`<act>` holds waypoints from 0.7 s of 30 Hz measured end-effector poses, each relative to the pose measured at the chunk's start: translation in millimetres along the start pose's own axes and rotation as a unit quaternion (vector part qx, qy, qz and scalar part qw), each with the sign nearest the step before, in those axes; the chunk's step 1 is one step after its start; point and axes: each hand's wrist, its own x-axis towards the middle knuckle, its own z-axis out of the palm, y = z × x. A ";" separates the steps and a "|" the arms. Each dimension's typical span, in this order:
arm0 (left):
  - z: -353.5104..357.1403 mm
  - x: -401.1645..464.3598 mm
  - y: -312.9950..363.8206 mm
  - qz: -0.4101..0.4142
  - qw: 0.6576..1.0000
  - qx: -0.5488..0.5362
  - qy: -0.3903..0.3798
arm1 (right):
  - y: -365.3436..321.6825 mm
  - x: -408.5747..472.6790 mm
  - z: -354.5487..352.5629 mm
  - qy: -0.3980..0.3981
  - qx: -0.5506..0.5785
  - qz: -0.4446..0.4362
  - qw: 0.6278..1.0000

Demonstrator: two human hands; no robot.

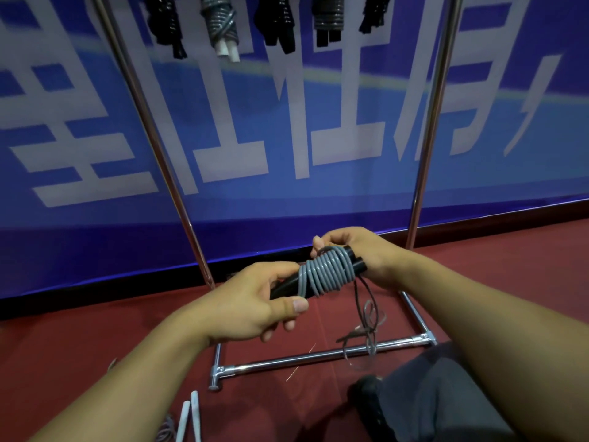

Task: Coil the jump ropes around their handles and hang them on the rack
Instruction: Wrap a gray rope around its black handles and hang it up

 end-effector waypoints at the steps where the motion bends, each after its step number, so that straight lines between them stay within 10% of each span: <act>1: -0.1 -0.1 0.2 0.004 1.000 -0.007 0.004 | -3.0 -1.4 1.0 -0.014 -0.008 -0.002 1.000; 21: 7.0 16.4 4.6 -0.014 0.956 -0.127 0.262 | -13.0 11.7 40.1 0.022 0.076 0.068 0.995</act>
